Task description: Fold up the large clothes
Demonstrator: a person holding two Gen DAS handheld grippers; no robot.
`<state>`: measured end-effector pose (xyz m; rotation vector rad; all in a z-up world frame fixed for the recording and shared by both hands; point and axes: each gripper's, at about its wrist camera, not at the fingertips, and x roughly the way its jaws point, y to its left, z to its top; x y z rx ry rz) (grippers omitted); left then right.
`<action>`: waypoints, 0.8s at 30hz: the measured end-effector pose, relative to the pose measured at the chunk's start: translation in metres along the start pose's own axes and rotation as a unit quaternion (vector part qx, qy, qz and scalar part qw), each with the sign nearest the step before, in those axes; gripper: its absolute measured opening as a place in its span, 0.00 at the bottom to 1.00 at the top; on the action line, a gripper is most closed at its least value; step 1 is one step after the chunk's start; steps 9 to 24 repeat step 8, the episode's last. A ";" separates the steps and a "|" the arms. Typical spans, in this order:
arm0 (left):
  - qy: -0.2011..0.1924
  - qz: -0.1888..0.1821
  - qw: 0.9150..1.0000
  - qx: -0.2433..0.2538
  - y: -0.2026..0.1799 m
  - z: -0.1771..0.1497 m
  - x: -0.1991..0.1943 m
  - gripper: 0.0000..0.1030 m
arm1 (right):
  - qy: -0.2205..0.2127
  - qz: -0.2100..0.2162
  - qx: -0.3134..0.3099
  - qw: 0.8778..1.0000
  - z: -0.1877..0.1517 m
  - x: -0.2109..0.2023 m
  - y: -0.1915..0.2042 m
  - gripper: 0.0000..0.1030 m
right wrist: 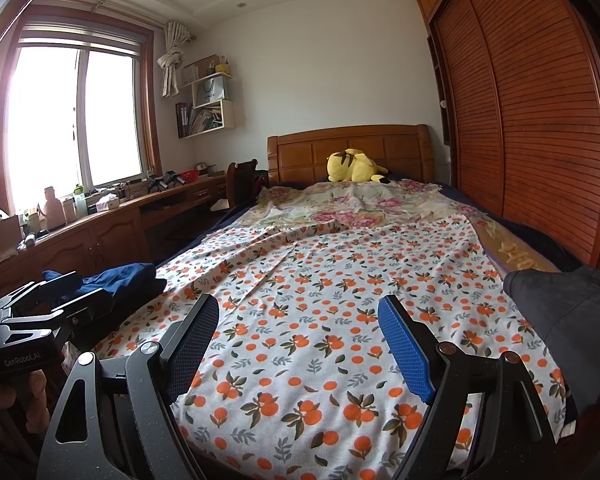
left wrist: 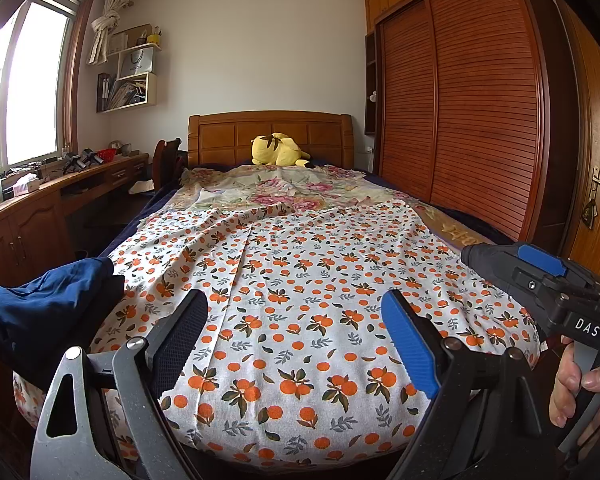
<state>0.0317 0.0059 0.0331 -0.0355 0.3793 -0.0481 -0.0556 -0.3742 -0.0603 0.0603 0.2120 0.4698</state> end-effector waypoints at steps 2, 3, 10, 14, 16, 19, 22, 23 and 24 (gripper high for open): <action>0.000 -0.001 1.000 0.000 0.000 0.000 0.000 0.86 | 0.000 0.000 0.000 1.000 0.000 0.000 0.000 0.81; 0.000 -0.001 1.000 0.000 0.000 0.000 0.000 0.86 | 0.000 0.001 0.001 1.000 0.000 0.000 0.000 0.81; 0.000 0.000 1.000 0.000 0.000 0.000 -0.001 0.86 | -0.001 0.001 0.001 1.000 0.000 0.000 0.001 0.81; 0.000 0.000 1.000 0.000 0.000 0.000 -0.001 0.86 | -0.001 0.001 0.001 1.000 0.000 0.000 0.001 0.81; 0.000 0.000 1.000 0.000 0.000 0.000 -0.001 0.86 | -0.001 0.001 0.001 1.000 0.000 0.000 0.001 0.81; 0.000 0.000 1.000 0.000 0.000 0.000 -0.001 0.86 | -0.001 0.001 0.001 1.000 0.000 0.000 0.001 0.81; 0.000 0.000 1.000 0.000 0.000 0.000 -0.001 0.86 | -0.001 0.001 0.001 1.000 0.000 0.000 0.001 0.81; 0.000 0.000 1.000 0.000 0.000 0.000 -0.001 0.86 | -0.001 0.001 0.001 1.000 0.000 0.000 0.001 0.81; 0.000 0.000 1.000 0.000 0.000 0.000 -0.001 0.86 | -0.001 0.001 0.001 1.000 0.000 0.000 0.001 0.81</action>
